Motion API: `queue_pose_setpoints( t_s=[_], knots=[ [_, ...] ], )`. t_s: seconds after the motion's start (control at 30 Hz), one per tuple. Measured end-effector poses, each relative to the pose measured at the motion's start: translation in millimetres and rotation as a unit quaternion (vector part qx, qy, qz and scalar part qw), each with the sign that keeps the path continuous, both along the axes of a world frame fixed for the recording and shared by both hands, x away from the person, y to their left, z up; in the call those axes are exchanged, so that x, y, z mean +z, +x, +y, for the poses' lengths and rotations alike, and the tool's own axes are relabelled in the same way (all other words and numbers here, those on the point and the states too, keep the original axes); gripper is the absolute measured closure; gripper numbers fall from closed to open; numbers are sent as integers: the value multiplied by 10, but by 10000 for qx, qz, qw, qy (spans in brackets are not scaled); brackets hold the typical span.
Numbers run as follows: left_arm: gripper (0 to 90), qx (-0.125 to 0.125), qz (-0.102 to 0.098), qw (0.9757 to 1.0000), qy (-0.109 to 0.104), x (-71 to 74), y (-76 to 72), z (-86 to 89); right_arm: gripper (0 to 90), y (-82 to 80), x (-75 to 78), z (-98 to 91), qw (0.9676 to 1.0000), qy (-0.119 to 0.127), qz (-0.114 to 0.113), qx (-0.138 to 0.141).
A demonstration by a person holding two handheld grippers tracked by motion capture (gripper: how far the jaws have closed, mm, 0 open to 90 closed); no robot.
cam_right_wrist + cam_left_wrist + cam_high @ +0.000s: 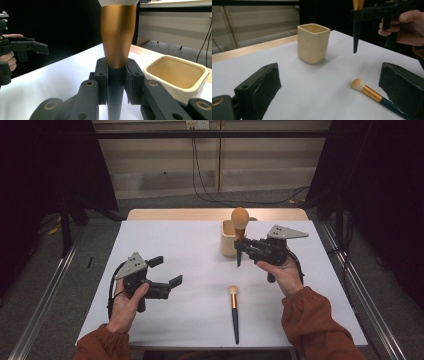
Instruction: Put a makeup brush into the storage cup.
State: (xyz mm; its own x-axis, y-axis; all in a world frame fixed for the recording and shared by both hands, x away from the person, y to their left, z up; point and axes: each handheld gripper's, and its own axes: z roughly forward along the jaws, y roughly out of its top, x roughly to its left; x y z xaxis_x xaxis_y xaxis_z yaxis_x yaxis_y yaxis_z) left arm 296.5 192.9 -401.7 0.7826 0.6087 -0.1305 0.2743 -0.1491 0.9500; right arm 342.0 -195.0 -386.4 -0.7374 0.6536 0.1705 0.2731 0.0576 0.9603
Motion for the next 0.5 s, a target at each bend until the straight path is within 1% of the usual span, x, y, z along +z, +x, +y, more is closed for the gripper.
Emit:
queue_pose_setpoints(
  t_s=[0.07,0.1,0.17,0.2,0.33,0.4,0.47,0.5],
  knots=[
    [35,99,30,9999,-120,-23,-18,50,748,18,10,7,10000,22,-18,-27],
    [33,171,10,9998,-67,-32,-31,95,749,28,17,9,10000,26,-25,-45],
    [17,367,-17,9992,-141,-53,-59,150,748,50,33,11,10000,24,-36,-62],
    [16,380,-25,9991,-167,-64,-71,183,749,62,40,13,10000,13,-43,-74],
    [16,496,-87,9987,-108,-136,-118,296,748,112,68,20,9999,-2,-75,-125],
    [17,523,-62,9986,-94,-168,-139,330,748,145,78,16,9998,36,-94,-168],
    [17,466,-98,9989,-58,-189,-171,394,748,177,89,15,9997,54,-92,-208],
    [18,511,-100,9986,-84,-196,-184,410,748,196,98,15,9997,42,-102,-220]
  ],
)
